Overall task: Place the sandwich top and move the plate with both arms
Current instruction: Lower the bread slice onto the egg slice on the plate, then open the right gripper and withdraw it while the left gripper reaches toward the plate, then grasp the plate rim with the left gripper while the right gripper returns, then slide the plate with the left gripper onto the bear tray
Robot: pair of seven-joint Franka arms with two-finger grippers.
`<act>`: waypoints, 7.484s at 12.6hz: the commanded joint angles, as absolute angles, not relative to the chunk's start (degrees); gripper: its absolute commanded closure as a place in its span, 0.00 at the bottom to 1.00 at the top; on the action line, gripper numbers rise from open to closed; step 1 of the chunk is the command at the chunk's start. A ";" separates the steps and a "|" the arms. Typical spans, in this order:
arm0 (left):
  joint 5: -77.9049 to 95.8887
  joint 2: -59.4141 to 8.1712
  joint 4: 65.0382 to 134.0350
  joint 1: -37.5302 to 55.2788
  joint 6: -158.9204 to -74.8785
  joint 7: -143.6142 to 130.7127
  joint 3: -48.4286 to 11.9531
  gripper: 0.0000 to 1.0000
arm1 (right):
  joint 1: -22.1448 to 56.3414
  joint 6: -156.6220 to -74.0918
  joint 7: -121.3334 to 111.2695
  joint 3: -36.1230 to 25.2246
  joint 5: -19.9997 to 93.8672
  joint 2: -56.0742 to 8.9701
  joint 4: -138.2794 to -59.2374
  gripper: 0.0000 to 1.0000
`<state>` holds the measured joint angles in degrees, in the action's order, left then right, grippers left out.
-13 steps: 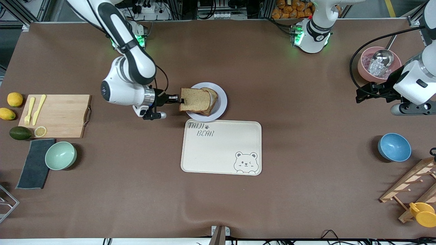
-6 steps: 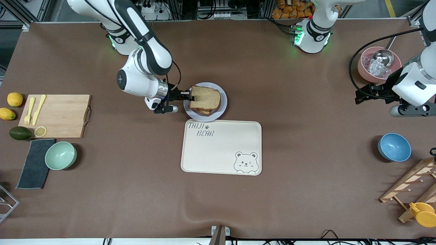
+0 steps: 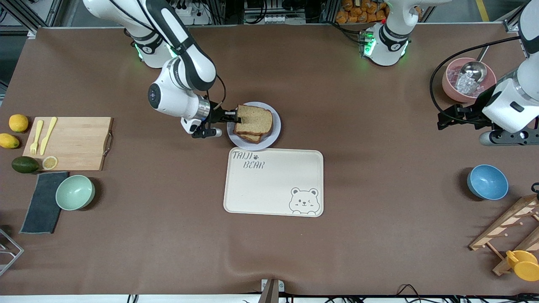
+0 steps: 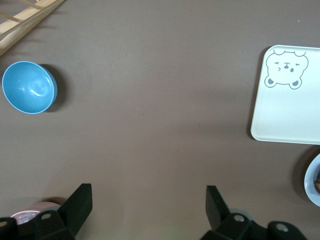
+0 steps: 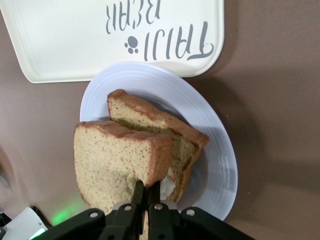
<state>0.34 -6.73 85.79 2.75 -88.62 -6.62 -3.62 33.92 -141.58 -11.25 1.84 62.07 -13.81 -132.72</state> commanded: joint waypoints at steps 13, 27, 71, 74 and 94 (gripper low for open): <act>1.49 -7.29 85.78 2.90 -89.21 -6.33 -3.78 0.00 | 33.84 -141.86 -5.28 0.71 63.11 -11.51 -133.42 0.22; 31.08 -9.85 105.53 1.67 -98.95 8.15 -5.80 0.00 | 23.75 -112.07 -8.15 -19.16 37.45 -12.04 -118.65 0.00; 109.42 -44.12 122.08 9.75 -127.19 86.39 -27.51 1.00 | -0.96 -96.32 11.07 -2.20 2.28 -0.62 -92.90 0.00; 113.45 -43.60 122.43 9.58 -124.98 87.36 -27.60 1.00 | -1.14 -95.72 10.99 -2.37 2.20 -0.79 -92.02 0.00; 110.94 -40.08 114.71 -8.35 -126.38 74.19 -37.63 1.00 | -1.76 -92.90 10.99 -2.46 2.20 -0.88 -90.53 0.00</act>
<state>113.57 -41.16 116.32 -8.37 -125.94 77.53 -39.19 -0.35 -93.64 9.97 -3.65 3.30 -1.71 -90.55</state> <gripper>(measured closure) 0.965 0.000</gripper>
